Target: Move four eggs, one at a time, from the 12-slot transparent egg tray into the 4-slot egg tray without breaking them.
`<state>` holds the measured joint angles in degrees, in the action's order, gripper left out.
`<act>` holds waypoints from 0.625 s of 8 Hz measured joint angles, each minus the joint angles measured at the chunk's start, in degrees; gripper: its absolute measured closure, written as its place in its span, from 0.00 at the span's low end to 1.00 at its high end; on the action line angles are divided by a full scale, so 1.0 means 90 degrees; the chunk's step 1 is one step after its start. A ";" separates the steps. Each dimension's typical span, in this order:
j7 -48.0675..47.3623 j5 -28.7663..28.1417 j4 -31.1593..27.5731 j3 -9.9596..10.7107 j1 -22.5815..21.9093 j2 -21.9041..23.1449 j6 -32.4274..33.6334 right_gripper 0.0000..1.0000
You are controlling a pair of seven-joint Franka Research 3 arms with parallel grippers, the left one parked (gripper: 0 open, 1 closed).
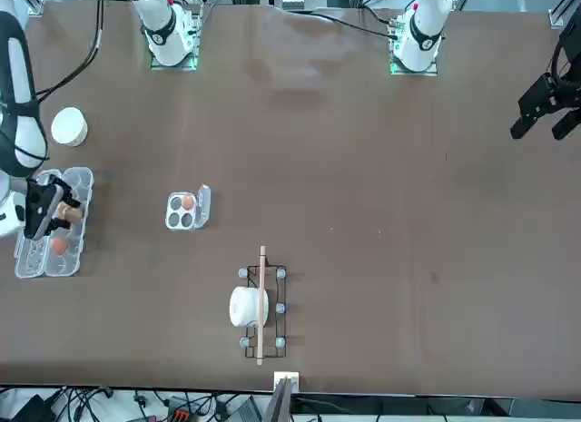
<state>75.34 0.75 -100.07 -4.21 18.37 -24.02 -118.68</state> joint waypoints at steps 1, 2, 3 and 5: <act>-0.0724 -0.0001 -0.0003 -0.0014 -0.0324 0.0079 0.0094 0.43; -0.1415 -0.0003 -0.0015 -0.0025 -0.0656 0.0107 0.0106 0.43; -0.2124 -0.0004 -0.0041 -0.0031 -0.1000 0.0107 0.0085 0.43; -0.3555 -0.0004 -0.0104 -0.0036 -0.1634 0.0104 0.0036 0.43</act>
<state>43.34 0.71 -101.01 -4.53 3.66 -23.08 -118.35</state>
